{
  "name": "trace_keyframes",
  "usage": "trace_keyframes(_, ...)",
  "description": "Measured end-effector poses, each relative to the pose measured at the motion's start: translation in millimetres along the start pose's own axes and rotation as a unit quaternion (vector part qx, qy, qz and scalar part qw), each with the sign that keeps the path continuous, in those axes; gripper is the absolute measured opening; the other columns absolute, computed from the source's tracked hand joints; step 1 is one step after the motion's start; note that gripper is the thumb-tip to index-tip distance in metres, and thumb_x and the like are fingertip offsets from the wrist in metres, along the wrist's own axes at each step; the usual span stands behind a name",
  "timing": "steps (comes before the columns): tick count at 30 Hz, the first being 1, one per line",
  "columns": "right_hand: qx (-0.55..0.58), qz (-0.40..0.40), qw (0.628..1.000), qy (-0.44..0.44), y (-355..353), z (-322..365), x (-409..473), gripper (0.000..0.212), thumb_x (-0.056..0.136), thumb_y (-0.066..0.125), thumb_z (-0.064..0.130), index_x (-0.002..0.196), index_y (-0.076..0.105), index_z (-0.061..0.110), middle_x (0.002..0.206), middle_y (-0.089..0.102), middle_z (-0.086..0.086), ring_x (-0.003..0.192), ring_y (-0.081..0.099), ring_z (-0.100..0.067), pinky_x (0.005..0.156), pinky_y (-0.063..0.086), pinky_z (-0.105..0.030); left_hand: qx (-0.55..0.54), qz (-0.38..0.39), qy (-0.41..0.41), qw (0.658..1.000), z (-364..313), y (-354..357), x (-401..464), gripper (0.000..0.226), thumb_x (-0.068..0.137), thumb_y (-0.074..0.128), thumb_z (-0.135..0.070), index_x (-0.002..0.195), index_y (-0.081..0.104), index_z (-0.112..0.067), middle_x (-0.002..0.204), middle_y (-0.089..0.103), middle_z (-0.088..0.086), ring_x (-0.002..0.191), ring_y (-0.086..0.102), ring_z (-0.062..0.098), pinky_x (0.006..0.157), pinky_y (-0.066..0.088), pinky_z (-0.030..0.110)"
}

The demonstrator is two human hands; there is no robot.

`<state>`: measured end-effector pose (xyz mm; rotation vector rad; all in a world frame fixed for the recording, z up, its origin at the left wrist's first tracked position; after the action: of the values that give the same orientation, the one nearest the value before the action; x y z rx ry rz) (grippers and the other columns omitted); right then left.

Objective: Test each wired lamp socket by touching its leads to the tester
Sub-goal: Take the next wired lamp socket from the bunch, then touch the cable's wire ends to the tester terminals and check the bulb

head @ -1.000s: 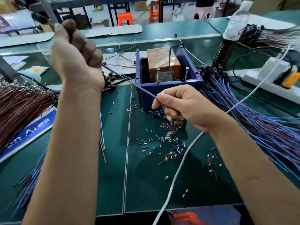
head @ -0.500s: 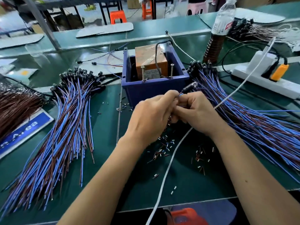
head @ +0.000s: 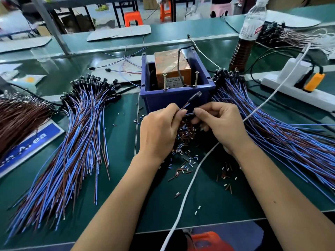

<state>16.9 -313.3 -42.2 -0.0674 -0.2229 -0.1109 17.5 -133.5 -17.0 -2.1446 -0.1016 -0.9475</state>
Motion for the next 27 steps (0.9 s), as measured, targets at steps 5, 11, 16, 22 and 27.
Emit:
trace_keyframes(5,0.004,0.015,1.0,-0.021,4.0,2.4,-3.1,0.011,0.096,0.074,0.011,0.086,0.077,0.015,0.071,0.077,-0.006,0.052,0.059,-0.005,0.051,0.046,-0.017,-0.166,0.036,-0.045,0.984,3.6,10.2,-2.5,0.013,0.098,0.07,-0.023,0.087,0.071,-0.017,0.07,0.07,-0.014,0.066,0.068,0.006,0.062,0.05,0.022)
trace_keyframes(11,0.008,0.025,1.0,-0.004,4.2,-0.1,-2.8,0.011,0.096,0.074,0.016,0.085,0.076,0.012,0.071,0.076,-0.009,0.05,0.053,-0.01,0.05,0.045,-0.018,-0.253,0.078,-0.106,0.959,9.7,17.5,-2.9,0.017,0.094,0.071,-0.017,0.081,0.07,-0.027,0.068,0.071,-0.009,0.064,0.066,0.007,0.064,0.052,0.026)
trace_keyframes(16,0.052,-0.04,0.998,0.012,-8.3,0.4,0.9,0.018,0.099,0.069,0.013,0.083,0.072,0.007,0.062,0.069,-0.005,0.045,0.047,-0.011,0.046,0.04,-0.017,-0.279,0.12,-0.132,0.944,17.9,15.7,-0.5,0.016,0.095,0.068,-0.023,0.079,0.068,-0.025,0.065,0.069,-0.005,0.06,0.058,0.014,0.061,0.046,0.036)
trace_keyframes(22,0.022,-0.024,0.999,-0.023,-4.0,3.6,-4.7,0.004,0.096,0.074,0.014,0.098,0.078,0.015,0.069,0.074,-0.005,0.048,0.054,-0.005,0.044,0.041,-0.017,-0.346,0.106,-0.167,0.917,19.5,15.0,-0.5,0.014,0.096,0.069,-0.02,0.081,0.069,-0.02,0.063,0.067,-0.005,0.059,0.054,0.006,0.061,0.042,0.021)
trace_keyframes(27,0.028,0.023,0.999,-0.028,4.0,1.6,-6.1,0.006,0.094,0.077,0.018,0.089,0.08,0.019,0.07,0.072,-0.004,0.048,0.051,-0.008,0.044,0.04,-0.019,-0.353,0.123,-0.157,0.914,13.1,18.3,-3.4,0.013,0.098,0.068,-0.014,0.085,0.07,-0.012,0.065,0.069,-0.002,0.06,0.059,0.006,0.064,0.046,0.017)
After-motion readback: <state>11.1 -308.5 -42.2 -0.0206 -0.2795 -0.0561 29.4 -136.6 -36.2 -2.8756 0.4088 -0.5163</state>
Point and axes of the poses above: each hand's wrist, its own x-axis towards the middle knuckle, its own y-axis out of the palm, z = x × y, the point moved 4 cm from there along x, towards the middle knuckle
